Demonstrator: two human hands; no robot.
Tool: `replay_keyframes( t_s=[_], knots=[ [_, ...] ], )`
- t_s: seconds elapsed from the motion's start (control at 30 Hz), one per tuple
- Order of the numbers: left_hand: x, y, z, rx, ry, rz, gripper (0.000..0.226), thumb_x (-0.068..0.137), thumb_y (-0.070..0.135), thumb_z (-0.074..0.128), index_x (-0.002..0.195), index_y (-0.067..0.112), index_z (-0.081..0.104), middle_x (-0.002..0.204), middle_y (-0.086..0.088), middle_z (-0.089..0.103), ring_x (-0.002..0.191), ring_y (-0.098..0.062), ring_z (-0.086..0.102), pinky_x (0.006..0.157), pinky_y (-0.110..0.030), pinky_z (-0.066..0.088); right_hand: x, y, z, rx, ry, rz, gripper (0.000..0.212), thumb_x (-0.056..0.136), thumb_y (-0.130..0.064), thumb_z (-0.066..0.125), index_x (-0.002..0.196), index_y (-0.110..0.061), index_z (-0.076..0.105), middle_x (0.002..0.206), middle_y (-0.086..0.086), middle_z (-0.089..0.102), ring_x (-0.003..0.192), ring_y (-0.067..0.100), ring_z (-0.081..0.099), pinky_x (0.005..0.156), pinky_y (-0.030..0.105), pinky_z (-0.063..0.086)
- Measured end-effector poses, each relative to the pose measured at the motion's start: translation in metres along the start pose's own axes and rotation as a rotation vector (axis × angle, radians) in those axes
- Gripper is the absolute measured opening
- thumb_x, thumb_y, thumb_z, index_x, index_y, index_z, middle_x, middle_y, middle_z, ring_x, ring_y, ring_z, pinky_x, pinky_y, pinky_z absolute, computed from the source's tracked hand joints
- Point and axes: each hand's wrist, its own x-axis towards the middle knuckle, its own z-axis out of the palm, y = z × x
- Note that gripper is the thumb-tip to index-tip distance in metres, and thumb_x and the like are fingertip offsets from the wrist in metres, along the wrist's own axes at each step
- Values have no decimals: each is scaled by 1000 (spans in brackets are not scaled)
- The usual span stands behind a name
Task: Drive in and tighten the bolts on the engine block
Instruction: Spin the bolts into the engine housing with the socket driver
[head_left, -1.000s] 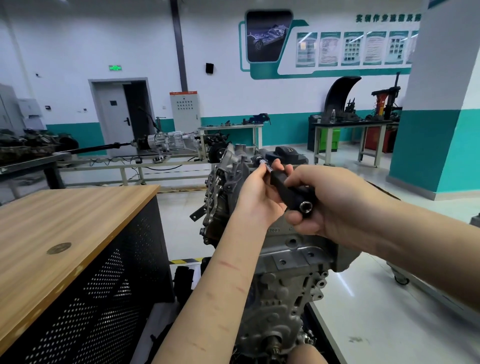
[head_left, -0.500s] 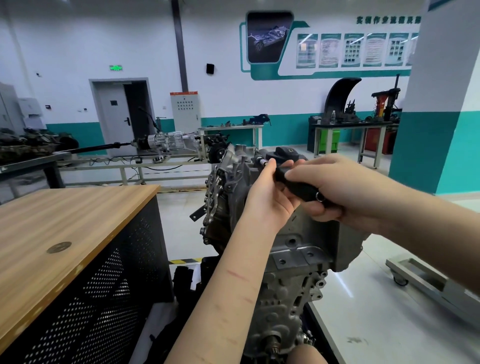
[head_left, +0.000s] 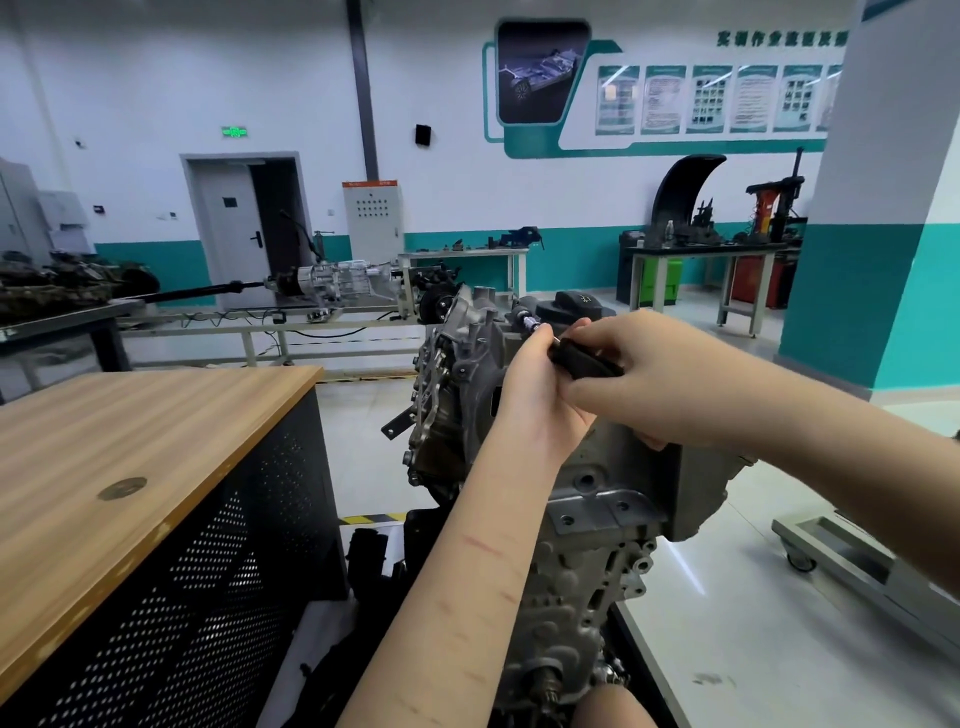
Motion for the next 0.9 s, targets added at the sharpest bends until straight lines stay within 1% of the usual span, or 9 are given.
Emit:
replay_keyframes(
  t_s=[0.1,0.17,0.33,0.43,0.53,0.63,0.73,0.8,0.9],
  knots=[
    [1,1,-7,67,3,4,38,100,35,32,91,8,57,69,-7,69,61,-16,67,48,-23,54,-6,5,7,235,31,28,23,85,-10,49,105,-4,59,40,-9,44,28,6,39,33,16,33],
    [3,2,-11,84,27,23,38,100,32,35,86,7,59,65,-6,70,56,-15,68,47,-22,54,-10,6,15,291,64,16,19,86,-13,49,101,-14,59,41,-10,48,29,6,43,33,16,35],
    [5,6,-16,98,63,63,38,100,26,36,75,7,58,51,-1,66,44,-11,63,42,-17,50,-15,0,12,372,34,11,21,67,-39,42,84,-32,52,40,-17,52,28,8,47,31,14,34],
    [5,8,-16,102,38,63,36,100,26,36,84,3,59,56,-4,68,45,-15,64,43,-19,51,-23,0,4,371,-30,34,19,68,-42,42,85,-37,49,35,-10,51,26,8,44,31,15,34],
    [2,6,-14,102,2,59,36,100,27,36,103,-3,57,59,-5,69,45,-17,63,42,-21,50,-35,5,8,439,-13,52,15,79,-32,45,90,-41,47,35,-1,51,27,9,45,32,18,37],
    [-1,2,-13,106,-2,57,40,99,30,38,116,-3,53,63,-7,70,49,-16,65,44,-22,51,-51,12,27,564,89,12,27,79,-32,49,95,-53,42,45,-8,58,32,5,48,36,18,39],
    [-10,5,-18,147,-23,87,29,98,33,41,103,8,53,67,-8,72,50,-17,66,45,-22,51,-61,19,54,582,219,-78,46,84,-22,56,102,-60,36,69,-37,59,49,-7,56,44,7,38],
    [-18,13,-24,196,-2,154,23,98,33,39,97,13,52,67,-8,72,48,-16,65,45,-21,51,-59,17,69,606,254,-122,49,82,-24,57,102,-64,37,90,-37,59,60,-8,58,50,7,40],
    [-31,36,-40,255,56,233,24,99,32,38,90,14,52,66,-7,72,47,-15,65,46,-20,52,-43,3,91,697,245,-176,55,83,-20,59,108,-62,35,99,-26,61,62,-4,55,58,12,40]
  ],
)
